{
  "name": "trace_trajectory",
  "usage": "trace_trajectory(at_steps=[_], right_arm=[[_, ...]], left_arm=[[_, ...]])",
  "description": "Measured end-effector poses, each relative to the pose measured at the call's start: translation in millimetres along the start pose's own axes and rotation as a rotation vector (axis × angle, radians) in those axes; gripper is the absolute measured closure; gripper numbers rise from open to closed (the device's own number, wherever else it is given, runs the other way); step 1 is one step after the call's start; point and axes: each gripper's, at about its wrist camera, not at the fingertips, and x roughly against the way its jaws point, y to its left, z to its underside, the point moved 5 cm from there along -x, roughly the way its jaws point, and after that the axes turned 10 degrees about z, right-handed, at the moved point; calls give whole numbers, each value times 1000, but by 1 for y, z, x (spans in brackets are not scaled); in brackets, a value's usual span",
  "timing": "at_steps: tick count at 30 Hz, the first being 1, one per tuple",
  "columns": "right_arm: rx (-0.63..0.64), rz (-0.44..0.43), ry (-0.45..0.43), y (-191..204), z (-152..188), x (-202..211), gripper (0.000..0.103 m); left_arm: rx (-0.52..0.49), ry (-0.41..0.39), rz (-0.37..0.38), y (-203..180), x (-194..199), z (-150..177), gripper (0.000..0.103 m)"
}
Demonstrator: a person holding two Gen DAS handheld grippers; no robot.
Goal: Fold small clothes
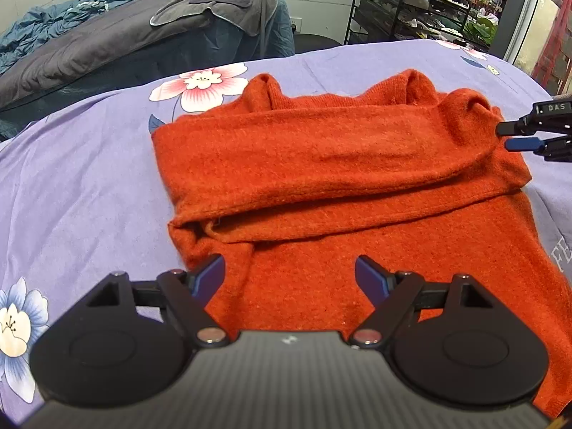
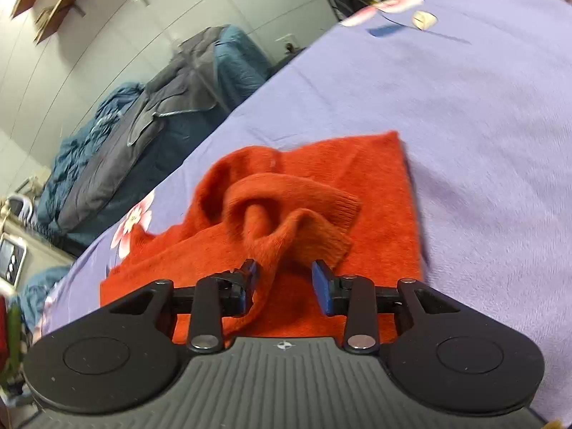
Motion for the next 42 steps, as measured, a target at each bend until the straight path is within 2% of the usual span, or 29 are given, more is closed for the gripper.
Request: trace_trajectory(at_steps=[6, 10, 12, 14, 15, 16, 17, 18, 19, 20, 21, 23, 25, 26, 28, 29, 30, 32, 34, 36, 38, 42], right_arm=[[-373, -143, 54, -19, 4, -11, 42], [-580, -250, 42, -22, 3, -3, 42], [-658, -223, 33, -29, 4, -1, 42], [-718, -219, 62, -32, 8, -6, 43], [-721, -196, 91, -33, 9, -11, 46], [-710, -164, 113, -33, 10, -15, 56], [-704, -153, 118, -30, 6, -21, 58], [-713, -163, 108, -30, 6, -24, 60], [-737, -180, 98, -32, 6, -27, 67], [-766, -193, 96, -33, 6, -28, 77], [-780, -204, 92, -33, 5, -25, 93], [-694, -184, 47, -28, -4, -9, 93], [-454, -168, -53, -10, -21, 19, 94], [-336, -137, -131, -2, -27, 37, 94], [-161, -100, -259, 9, -31, 64, 95], [-95, -89, -282, 14, -29, 70, 95], [-57, -83, -256, 14, -25, 66, 95], [-70, -34, -153, 4, -13, 45, 95], [-147, 31, -48, -20, 4, 21, 95], [-307, 96, 37, -46, 23, 7, 94], [-392, 53, 59, -57, 35, 3, 93], [-263, 69, 29, -49, 30, 18, 85]], left_arm=[[-1, -12, 14, -6, 4, -4, 21], [-16, -8, 17, -11, 4, -5, 21], [-21, -2, 21, -14, 3, -4, 21], [-28, -1, 26, -17, 3, -4, 21], [-30, -2, 28, -18, 3, -4, 21], [-33, -2, 31, -20, 3, -5, 21], [-36, -3, 34, -21, 3, -5, 21], [-40, -4, 36, -23, 4, -6, 21], [-44, -5, 39, -24, 4, -7, 21], [-47, -4, 41, -25, 4, -8, 20], [-52, -4, 42, -26, 5, -8, 20], [-58, -8, 44, -28, 5, -9, 20], [-53, -9, 46, -28, 5, -9, 19], [-52, -9, 47, -28, 4, -9, 19], [-54, -5, 47, -29, 3, -8, 19], [-53, -4, 49, -29, 2, -7, 19], [-51, -1, 53, -29, 1, -6, 19], [-51, 10, 60, -32, -1, -5, 19], [-60, 20, 63, -34, -3, -4, 19], [-70, 30, 62, -36, -4, -4, 19], [-75, 31, 52, -35, -4, -4, 19], [-97, 36, 2, -26, -3, 0, 19]])
